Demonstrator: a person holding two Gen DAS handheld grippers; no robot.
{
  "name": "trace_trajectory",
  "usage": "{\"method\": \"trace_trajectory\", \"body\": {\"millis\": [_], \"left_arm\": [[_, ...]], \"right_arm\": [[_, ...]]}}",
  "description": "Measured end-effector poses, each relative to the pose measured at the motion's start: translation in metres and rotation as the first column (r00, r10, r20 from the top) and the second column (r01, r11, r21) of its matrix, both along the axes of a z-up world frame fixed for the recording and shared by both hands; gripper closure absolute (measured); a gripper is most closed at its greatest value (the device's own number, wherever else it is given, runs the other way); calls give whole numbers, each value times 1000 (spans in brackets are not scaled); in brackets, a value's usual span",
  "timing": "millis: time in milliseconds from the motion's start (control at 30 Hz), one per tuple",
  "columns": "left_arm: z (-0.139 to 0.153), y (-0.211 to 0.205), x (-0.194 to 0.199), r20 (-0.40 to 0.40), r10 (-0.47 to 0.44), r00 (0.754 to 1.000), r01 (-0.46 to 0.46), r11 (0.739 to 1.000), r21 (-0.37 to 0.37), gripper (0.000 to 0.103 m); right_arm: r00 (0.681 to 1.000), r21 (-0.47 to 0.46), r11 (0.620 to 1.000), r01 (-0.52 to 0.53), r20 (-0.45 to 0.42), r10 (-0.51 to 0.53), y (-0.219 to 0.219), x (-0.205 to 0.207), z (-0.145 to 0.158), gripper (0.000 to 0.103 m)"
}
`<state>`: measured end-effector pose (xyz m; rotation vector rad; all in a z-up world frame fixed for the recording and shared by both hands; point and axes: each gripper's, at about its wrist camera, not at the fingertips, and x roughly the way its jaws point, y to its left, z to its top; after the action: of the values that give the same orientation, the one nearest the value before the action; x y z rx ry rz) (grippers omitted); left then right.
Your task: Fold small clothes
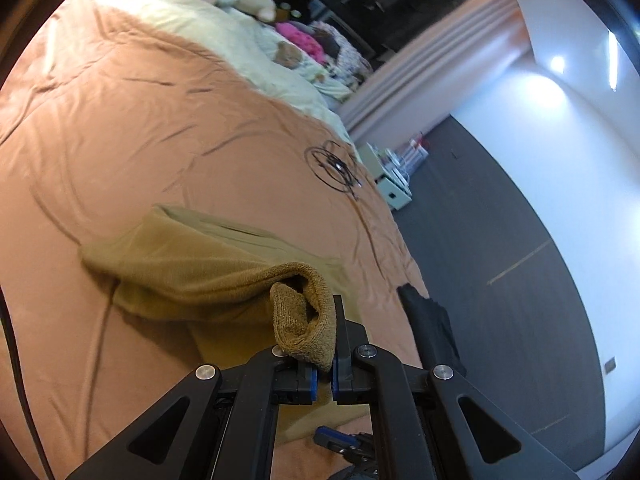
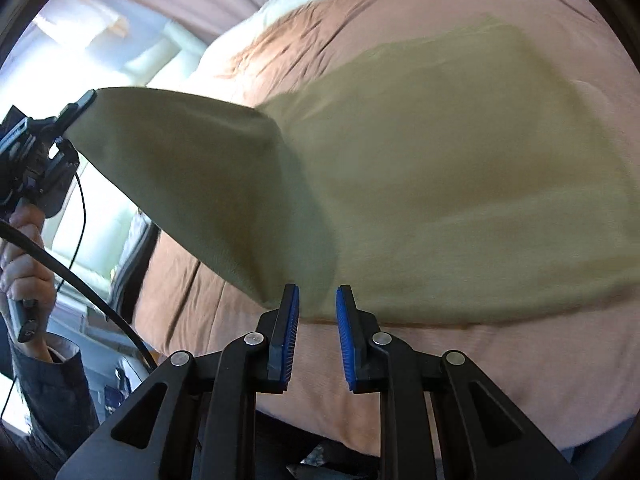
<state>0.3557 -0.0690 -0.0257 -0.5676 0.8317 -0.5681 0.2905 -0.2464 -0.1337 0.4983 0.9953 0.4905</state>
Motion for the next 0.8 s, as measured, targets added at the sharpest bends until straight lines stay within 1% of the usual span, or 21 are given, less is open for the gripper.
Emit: {"method": "trace_trajectory", "body": {"millis": [67, 100, 167, 200, 233, 300, 367, 467, 567, 667, 733, 767, 800], "left_arm": [[3, -18, 1, 1, -30, 1000, 30, 999, 19, 100], [3, -26, 2, 1, -43, 999, 43, 999, 27, 100], [5, -45, 2, 0, -74, 997, 74, 996, 45, 100], [5, -57, 1, -1, -95, 995, 95, 994, 55, 100], [4, -69, 1, -4, -117, 993, 117, 991, 67, 100], [0, -88, 0, -11, -152, 988, 152, 984, 88, 100], [-5, -109, -1, -24, -191, 981, 192, 975, 111, 100], [-15, -141, 0, -54, -241, 969, 246, 959, 141, 100], [-24, -165, 1, -70, -276, 959, 284, 945, 163, 100], [-34, -189, 3, -91, -313, 946, 324, 930, 176, 100], [-42, -205, 3, -111, -347, 931, 363, 914, 181, 100], [-47, -215, 1, -124, -376, 918, 394, 901, 182, 99], [-52, -224, 0, -139, -395, 908, 417, 886, 204, 92]], "right_arm": [[999, 19, 999, 37, 2, -37, -20, -7, 2, 86], [998, 27, 998, 59, -2, -59, -31, -12, 3, 85], [996, 45, 995, 85, 10, -86, -47, -23, 6, 72], [995, 41, 994, 99, 20, -100, -51, -27, 7, 51], [992, 26, 992, 121, 36, -122, -59, -37, 8, 33], [987, 17, 988, 151, 57, -152, -67, -46, 10, 32], [984, 41, 985, 169, 56, -172, -79, -55, 8, 32], [977, 41, 978, 205, 57, -208, -87, -65, 6, 32], [975, 52, 975, 215, 53, -218, -97, -76, 3, 32], [972, 38, 973, 228, 48, -229, -105, -82, 5, 32], [970, 33, 971, 238, 42, -239, -110, -86, 3, 32], [969, 32, 970, 242, 38, -243, -111, -88, 3, 32], [968, 30, 969, 247, 34, -248, -111, -88, 3, 32]]}}
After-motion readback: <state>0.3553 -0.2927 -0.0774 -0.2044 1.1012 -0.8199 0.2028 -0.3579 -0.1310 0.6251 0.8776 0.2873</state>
